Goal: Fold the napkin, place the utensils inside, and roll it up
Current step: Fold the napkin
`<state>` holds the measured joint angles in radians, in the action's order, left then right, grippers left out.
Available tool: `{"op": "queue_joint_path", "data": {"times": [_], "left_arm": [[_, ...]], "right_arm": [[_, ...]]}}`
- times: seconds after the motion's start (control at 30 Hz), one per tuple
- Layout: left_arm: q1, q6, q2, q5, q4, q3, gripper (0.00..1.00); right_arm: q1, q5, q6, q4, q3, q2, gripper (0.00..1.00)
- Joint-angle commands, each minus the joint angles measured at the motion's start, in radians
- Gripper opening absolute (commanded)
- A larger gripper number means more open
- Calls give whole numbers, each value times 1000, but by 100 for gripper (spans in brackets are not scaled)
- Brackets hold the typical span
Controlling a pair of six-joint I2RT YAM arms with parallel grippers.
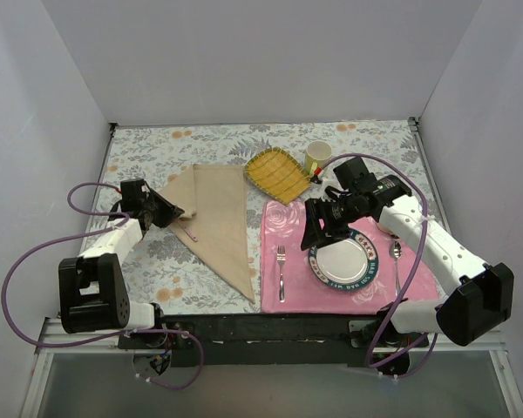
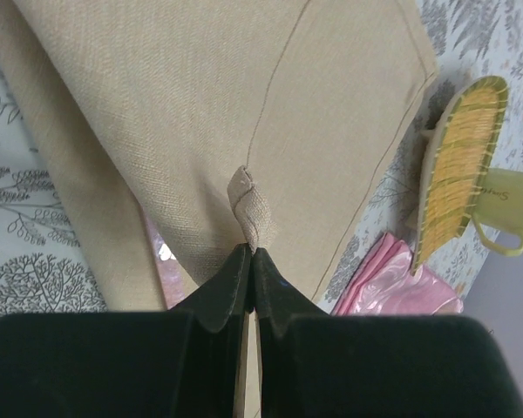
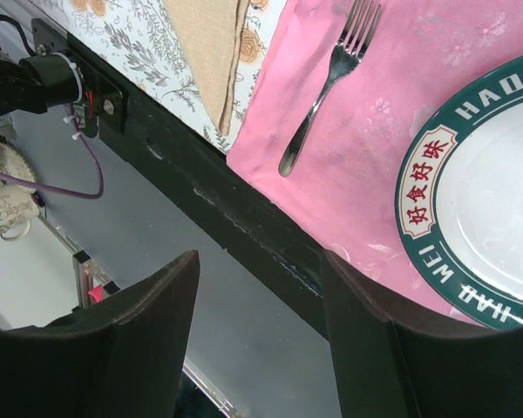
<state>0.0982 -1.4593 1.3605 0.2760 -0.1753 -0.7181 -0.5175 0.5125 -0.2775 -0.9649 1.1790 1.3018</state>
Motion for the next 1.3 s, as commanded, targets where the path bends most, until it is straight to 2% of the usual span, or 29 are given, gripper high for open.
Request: {"op": "queue_joint_path", "data": {"times": [0.0,0.47,0.6,0.7,0.73,0.83,0.93,1.07,1.2,1.27], "left_arm": [[-5,-7,-14,34,-13,29,0],[-5,10,19,12,-35,55,3],[-5,16,11,3,-84,37,16],[-5,16,-18,3,-139,-4,31],[-6,17,-37,8,-157,-17,42],[-5,-7,-76,12,-208,-58,50],[-5,-19,-118,19,-236,-78,51],[-5,-13,-94,28,-237,-93,49],[-5,-15,-23,67,-204,-90,40],[-5,-9,-3,100,-161,-69,40]], "right_arm": [[-3,24,-8,29,-10,-38,66],[-3,23,-3,28,-21,-38,66],[-1,24,4,32,-24,-35,66],[-1,31,11,38,-21,-22,66],[-1,35,12,38,-21,-21,66],[-3,40,17,48,-13,-13,66],[-1,46,21,52,-12,-7,66],[-1,46,27,54,-12,-4,66],[-3,44,34,51,-24,-12,66],[-3,44,38,51,-36,-15,66]]}}
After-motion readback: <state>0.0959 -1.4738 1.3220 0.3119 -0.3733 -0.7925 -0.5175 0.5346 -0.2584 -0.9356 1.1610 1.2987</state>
